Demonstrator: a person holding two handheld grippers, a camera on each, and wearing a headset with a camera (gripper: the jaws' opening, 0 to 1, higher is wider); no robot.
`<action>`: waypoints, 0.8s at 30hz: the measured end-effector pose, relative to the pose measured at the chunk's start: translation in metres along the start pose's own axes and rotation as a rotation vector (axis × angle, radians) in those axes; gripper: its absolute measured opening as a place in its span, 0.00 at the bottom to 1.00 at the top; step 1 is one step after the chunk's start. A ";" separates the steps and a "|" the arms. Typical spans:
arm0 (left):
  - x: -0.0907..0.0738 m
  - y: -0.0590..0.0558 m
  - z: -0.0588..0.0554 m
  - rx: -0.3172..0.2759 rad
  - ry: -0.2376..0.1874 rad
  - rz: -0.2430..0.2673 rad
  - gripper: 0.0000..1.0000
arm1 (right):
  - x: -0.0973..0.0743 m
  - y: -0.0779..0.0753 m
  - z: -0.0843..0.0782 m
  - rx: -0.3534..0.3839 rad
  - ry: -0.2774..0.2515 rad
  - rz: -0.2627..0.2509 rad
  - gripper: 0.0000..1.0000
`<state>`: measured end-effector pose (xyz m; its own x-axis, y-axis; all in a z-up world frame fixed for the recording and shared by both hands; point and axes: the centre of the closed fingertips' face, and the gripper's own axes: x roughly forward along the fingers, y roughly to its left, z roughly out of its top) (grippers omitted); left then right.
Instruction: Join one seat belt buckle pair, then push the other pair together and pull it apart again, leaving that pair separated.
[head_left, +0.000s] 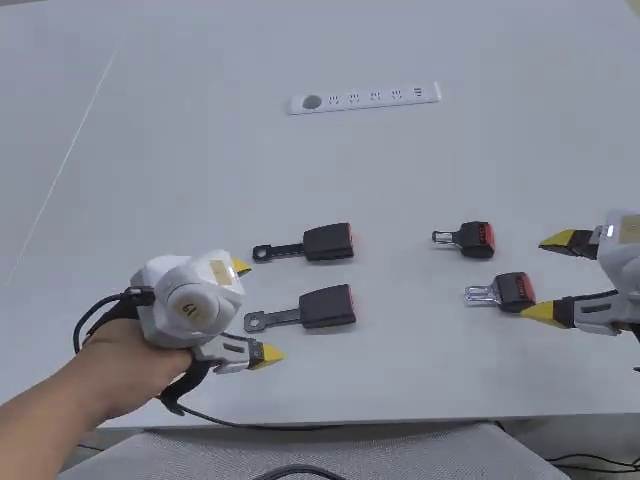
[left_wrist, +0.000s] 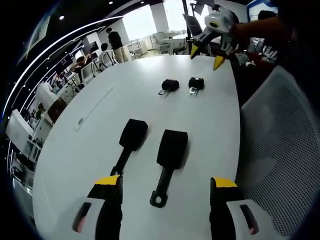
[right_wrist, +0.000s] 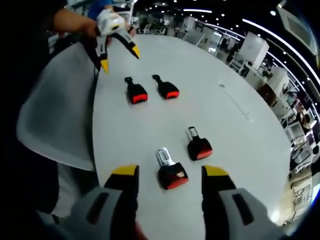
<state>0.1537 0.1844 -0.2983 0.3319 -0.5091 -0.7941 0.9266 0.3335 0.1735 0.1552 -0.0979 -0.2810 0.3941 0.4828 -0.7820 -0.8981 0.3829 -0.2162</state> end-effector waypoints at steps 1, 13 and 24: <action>0.002 0.001 0.002 0.004 0.000 -0.001 0.73 | 0.001 -0.001 0.000 -0.010 0.005 -0.001 0.51; 0.033 -0.003 0.009 0.024 0.019 -0.053 0.67 | 0.026 -0.001 -0.004 -0.097 0.060 0.114 0.46; 0.060 -0.010 -0.007 0.072 0.085 -0.109 0.51 | 0.047 -0.002 -0.032 -0.136 0.135 0.178 0.43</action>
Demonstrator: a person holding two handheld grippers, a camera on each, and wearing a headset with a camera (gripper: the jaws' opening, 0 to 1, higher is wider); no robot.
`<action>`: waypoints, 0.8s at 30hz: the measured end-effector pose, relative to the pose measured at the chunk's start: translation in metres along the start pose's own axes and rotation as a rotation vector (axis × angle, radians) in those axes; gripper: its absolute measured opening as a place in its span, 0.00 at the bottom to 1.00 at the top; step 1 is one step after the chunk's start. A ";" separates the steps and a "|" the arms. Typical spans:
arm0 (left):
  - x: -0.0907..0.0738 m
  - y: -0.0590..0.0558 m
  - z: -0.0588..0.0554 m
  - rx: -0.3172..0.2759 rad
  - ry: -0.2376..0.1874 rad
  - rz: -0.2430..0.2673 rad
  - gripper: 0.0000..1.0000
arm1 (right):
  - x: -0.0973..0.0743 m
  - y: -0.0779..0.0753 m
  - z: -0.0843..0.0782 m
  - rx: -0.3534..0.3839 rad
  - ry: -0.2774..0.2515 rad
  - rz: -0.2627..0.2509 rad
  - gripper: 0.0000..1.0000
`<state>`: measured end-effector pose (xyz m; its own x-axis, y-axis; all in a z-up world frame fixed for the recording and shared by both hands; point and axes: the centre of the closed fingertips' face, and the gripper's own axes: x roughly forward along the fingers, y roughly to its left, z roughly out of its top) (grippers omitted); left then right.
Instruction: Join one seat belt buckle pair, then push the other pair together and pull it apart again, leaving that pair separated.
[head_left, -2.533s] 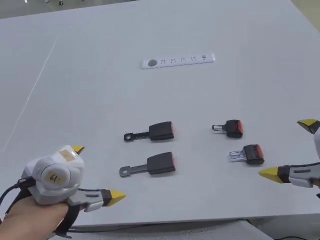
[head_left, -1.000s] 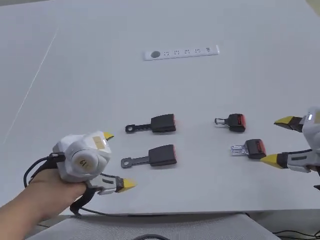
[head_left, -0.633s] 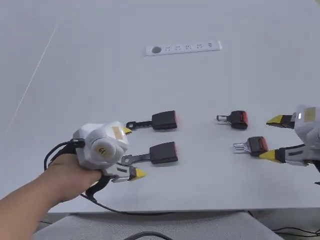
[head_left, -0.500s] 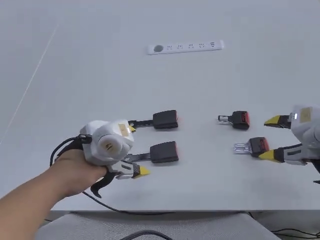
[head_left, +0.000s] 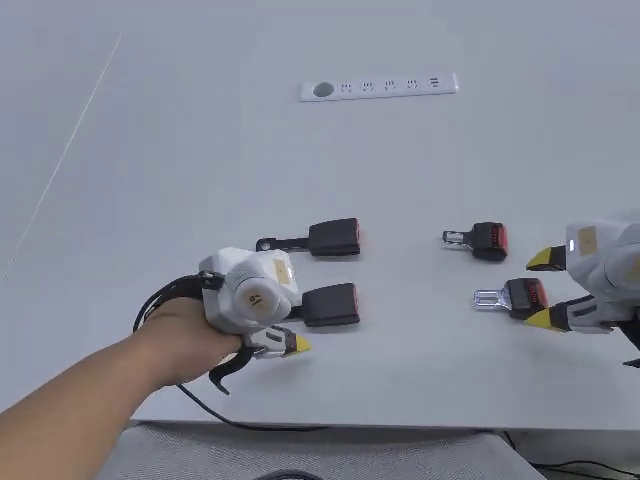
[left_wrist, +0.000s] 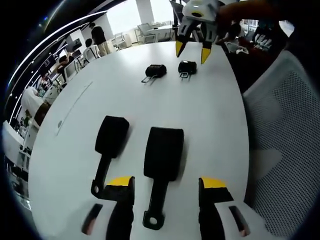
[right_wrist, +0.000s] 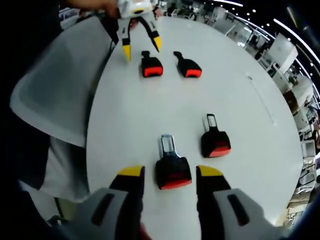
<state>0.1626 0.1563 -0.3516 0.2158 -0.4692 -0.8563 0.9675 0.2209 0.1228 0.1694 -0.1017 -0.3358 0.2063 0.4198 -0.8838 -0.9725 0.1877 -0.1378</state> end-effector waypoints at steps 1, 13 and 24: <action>0.002 0.001 0.001 -0.007 0.005 -0.003 0.51 | 0.001 0.000 -0.001 -0.001 0.003 0.005 0.43; 0.020 0.010 0.009 0.010 0.009 -0.038 0.43 | 0.011 -0.006 -0.017 0.017 0.031 0.070 0.39; 0.027 0.008 0.007 0.101 0.052 -0.076 0.33 | 0.019 -0.003 -0.021 0.011 0.037 0.137 0.36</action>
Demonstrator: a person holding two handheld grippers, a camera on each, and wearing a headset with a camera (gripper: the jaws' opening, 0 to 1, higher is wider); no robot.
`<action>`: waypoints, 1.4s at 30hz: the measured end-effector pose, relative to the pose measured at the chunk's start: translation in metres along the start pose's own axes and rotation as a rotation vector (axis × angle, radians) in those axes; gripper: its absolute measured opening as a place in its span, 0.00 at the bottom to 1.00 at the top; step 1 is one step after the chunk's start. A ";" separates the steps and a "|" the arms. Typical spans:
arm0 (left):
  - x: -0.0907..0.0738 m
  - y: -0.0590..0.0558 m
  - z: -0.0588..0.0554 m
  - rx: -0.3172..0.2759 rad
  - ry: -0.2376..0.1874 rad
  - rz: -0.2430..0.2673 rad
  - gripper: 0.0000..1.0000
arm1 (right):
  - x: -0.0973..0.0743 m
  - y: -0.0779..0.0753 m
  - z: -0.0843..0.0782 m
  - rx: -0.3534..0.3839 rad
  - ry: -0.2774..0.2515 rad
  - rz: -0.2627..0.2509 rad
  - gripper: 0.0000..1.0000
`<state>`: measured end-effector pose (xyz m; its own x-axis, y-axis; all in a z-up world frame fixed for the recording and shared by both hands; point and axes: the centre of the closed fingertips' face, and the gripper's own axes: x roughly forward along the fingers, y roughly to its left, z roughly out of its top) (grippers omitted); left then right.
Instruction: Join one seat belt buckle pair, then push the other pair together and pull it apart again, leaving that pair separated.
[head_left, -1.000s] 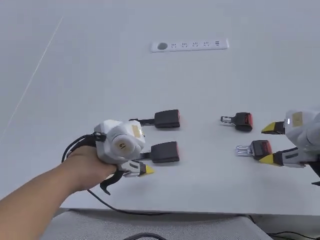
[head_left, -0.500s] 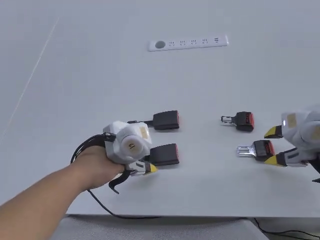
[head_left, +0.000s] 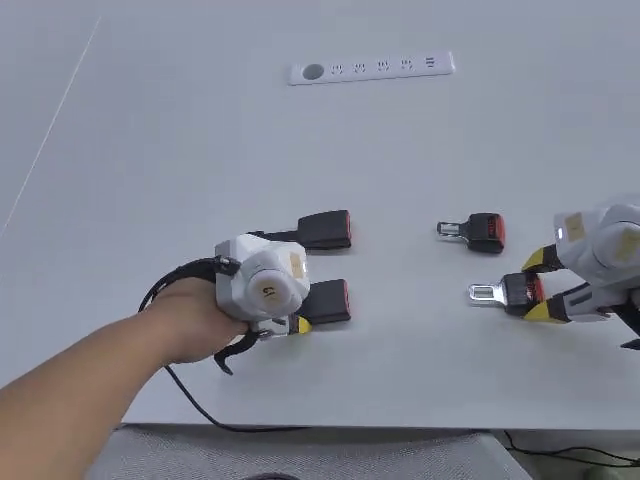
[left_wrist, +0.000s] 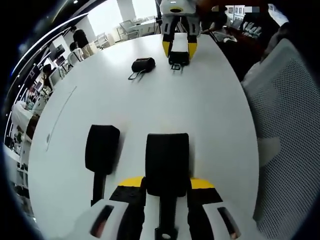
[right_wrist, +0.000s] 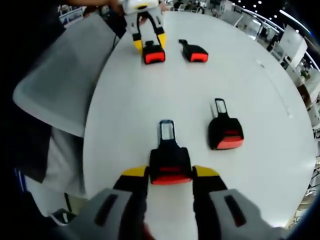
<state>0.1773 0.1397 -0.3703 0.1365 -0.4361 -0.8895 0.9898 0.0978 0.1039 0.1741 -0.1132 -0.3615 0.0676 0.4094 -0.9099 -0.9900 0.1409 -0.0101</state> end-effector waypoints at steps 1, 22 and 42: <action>0.000 0.000 0.000 0.001 0.001 -0.005 0.33 | 0.001 0.000 -0.001 -0.004 0.002 0.003 0.36; 0.002 0.000 -0.003 0.041 0.054 -0.085 0.33 | 0.007 0.001 -0.003 -0.091 0.053 0.057 0.36; 0.001 -0.003 -0.003 0.068 0.062 -0.065 0.32 | 0.022 0.013 0.035 -0.097 0.004 0.056 0.36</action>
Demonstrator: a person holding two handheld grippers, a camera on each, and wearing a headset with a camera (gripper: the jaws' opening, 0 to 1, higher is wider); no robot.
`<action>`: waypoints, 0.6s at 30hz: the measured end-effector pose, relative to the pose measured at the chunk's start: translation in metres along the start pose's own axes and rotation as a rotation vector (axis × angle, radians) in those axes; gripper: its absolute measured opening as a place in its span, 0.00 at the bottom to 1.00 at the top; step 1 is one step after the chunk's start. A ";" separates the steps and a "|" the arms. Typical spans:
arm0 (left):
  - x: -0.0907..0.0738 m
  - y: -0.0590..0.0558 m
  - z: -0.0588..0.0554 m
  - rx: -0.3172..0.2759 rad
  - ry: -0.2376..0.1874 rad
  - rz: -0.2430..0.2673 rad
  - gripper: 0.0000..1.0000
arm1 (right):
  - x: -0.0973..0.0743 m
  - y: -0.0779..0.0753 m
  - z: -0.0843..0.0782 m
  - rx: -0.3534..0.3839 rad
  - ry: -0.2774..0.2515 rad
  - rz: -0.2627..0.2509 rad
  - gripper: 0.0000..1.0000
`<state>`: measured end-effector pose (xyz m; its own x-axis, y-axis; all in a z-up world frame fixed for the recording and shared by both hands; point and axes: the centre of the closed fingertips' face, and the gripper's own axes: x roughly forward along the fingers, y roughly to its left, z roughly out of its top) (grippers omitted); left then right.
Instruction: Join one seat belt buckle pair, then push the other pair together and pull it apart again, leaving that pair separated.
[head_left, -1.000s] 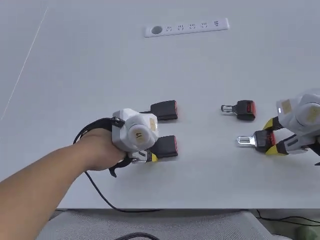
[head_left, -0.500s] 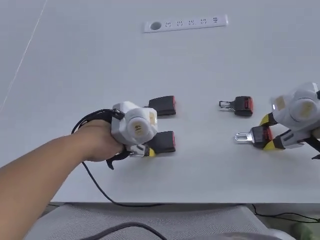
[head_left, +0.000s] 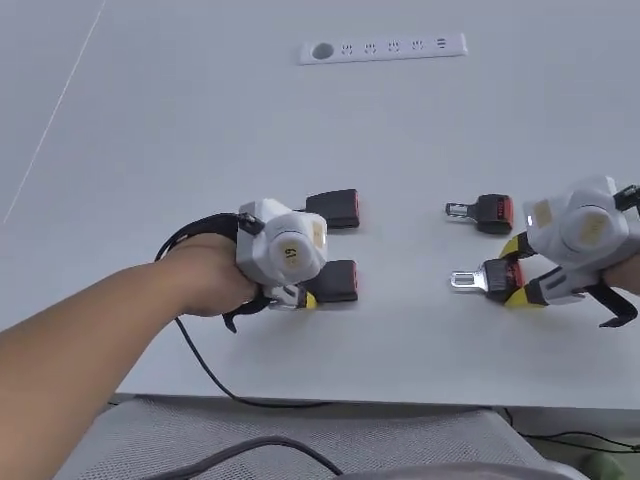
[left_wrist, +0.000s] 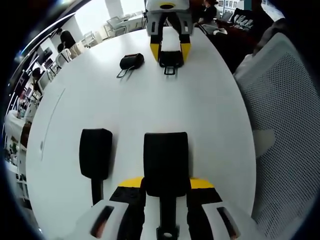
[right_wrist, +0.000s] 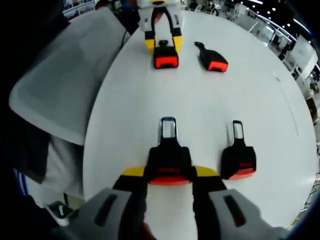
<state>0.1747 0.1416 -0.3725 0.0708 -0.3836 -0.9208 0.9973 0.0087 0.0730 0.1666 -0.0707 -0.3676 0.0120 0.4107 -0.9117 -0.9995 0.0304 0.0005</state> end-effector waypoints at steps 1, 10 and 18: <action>0.000 0.000 0.000 0.002 0.001 -0.001 0.32 | 0.001 0.000 0.003 0.003 -0.005 0.000 0.36; 0.001 0.000 0.000 0.044 0.014 -0.019 0.32 | 0.011 0.006 0.026 0.000 -0.043 -0.014 0.36; 0.002 0.000 0.000 0.040 0.010 -0.026 0.32 | 0.021 0.007 0.044 -0.001 -0.077 -0.004 0.36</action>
<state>0.1752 0.1409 -0.3745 0.0449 -0.3741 -0.9263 0.9972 -0.0387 0.0640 0.1607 -0.0214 -0.3684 0.0185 0.4790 -0.8776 -0.9995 0.0312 -0.0040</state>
